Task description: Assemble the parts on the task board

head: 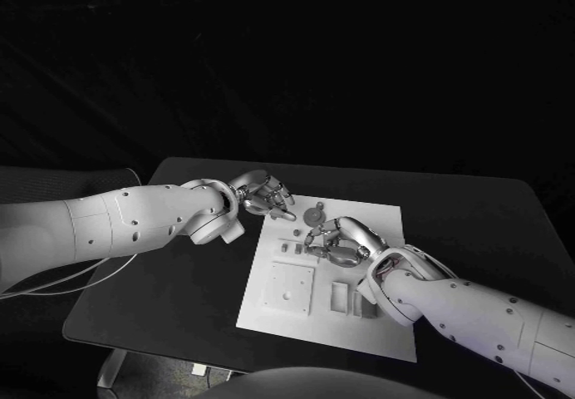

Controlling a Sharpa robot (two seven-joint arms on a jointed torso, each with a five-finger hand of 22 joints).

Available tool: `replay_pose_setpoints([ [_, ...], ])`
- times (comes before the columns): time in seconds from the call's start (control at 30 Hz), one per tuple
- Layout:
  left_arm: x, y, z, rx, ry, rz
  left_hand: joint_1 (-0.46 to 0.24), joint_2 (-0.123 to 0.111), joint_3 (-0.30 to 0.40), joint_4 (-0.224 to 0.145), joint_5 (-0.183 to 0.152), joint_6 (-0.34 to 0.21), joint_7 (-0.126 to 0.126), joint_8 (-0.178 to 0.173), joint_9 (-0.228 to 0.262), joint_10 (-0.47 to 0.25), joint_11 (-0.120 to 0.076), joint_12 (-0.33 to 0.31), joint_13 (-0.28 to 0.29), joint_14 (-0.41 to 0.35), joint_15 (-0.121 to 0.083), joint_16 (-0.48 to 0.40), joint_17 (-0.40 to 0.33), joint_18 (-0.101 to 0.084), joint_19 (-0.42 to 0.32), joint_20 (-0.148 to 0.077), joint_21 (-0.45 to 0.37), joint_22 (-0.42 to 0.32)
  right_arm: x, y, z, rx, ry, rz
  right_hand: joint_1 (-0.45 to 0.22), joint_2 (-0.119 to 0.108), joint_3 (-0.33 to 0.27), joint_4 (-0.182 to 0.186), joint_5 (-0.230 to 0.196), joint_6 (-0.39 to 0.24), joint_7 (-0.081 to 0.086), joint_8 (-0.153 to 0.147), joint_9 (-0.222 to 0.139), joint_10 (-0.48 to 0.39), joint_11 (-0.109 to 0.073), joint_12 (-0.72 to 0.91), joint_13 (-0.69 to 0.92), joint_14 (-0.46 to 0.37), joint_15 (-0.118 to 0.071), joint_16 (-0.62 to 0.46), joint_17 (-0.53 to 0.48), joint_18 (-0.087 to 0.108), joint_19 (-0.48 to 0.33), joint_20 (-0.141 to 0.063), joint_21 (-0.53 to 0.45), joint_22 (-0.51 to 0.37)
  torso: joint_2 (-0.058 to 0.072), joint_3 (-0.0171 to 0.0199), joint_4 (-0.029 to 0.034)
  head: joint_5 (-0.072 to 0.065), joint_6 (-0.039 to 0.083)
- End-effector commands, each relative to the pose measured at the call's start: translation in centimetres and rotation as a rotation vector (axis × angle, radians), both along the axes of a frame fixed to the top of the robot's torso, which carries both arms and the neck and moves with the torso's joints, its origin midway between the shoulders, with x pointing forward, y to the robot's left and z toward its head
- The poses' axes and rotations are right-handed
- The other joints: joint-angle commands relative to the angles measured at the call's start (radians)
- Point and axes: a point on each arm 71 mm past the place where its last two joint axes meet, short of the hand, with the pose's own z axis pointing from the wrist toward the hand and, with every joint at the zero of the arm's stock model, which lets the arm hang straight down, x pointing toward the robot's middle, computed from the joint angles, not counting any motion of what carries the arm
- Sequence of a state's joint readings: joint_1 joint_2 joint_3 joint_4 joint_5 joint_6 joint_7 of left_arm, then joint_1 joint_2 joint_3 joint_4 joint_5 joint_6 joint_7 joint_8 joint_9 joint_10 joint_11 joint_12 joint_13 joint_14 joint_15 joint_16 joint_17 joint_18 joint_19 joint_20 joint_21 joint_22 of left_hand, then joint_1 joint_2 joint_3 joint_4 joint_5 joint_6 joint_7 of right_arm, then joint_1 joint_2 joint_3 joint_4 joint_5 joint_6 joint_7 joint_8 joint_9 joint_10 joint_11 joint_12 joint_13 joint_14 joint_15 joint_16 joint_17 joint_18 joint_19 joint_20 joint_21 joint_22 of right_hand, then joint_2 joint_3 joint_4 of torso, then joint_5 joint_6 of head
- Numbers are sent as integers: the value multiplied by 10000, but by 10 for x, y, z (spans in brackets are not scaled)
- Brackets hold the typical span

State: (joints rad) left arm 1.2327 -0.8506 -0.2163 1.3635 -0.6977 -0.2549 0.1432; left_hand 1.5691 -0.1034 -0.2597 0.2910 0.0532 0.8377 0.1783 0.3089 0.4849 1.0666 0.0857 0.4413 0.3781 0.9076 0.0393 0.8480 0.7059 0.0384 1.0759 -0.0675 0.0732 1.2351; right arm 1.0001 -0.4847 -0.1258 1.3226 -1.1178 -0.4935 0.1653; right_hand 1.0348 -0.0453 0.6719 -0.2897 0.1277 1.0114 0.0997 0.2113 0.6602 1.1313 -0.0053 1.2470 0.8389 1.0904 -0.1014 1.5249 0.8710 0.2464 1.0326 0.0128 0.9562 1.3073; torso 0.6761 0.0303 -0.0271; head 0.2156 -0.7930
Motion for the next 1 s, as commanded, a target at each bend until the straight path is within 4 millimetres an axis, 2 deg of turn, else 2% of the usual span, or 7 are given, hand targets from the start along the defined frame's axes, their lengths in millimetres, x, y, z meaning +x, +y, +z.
replay_pose_setpoints([
  [0.03, 0, 0, 1, 29, -62, -90, -13, 1, -38, 10, -40, -59, 34, 38, 15, -39, -1, 32, 15, -56, -20, 16, 7, 112, -21, 60, -16, 13, -8, 5, -3, -174, -681, 541, -20, -17, -54, -19, -34, -44, 54, 5, 1, -35, -18, 1, 9, 42, -76, -50, -2, 154, 41, -11, -23, 68, -1, 3, -5, 27, -28],
  [0.27, 1, 1, 1, 35, -75, -78, -8, -1, -35, 12, -40, -60, 34, 40, 16, -39, -1, 34, 15, -56, -19, 16, 7, 111, -22, 61, -16, 13, -21, 9, -15, -324, -882, 885, -8, -39, -57, -20, -34, -47, 54, 4, -2, -30, -19, 0, 7, 47, -76, -47, -1, 154, 48, -14, -19, 69, 1, 2, -5, 54, -63],
  [0.57, 1, 2, 1, 44, -77, -60, -5, 0, -32, 15, -40, -61, 35, 41, 17, -41, 0, 36, 16, -57, -18, 16, 7, 110, -22, 63, -16, 13, -27, 7, -28, -565, -935, 925, 8, -66, -60, -19, -32, -49, 53, 2, -6, -22, -19, -2, 6, 55, -77, -43, 0, 154, 57, -19, -14, 70, 3, -5, 9, 86, -115],
  [1.0, 2, 7, 0, 111, -97, 83, 18, 14, -18, 13, -39, -61, 34, 45, 19, -43, 0, 39, 18, -57, -18, 15, 6, 112, -21, 63, -15, 13, -27, 5, -29, -608, -933, 841, 17, -87, -63, -15, -33, -50, 53, 2, -9, -15, -20, -4, 4, 62, -78, -41, 0, 154, 65, -22, -10, 70, -2, -9, 0, 90, -99],
])
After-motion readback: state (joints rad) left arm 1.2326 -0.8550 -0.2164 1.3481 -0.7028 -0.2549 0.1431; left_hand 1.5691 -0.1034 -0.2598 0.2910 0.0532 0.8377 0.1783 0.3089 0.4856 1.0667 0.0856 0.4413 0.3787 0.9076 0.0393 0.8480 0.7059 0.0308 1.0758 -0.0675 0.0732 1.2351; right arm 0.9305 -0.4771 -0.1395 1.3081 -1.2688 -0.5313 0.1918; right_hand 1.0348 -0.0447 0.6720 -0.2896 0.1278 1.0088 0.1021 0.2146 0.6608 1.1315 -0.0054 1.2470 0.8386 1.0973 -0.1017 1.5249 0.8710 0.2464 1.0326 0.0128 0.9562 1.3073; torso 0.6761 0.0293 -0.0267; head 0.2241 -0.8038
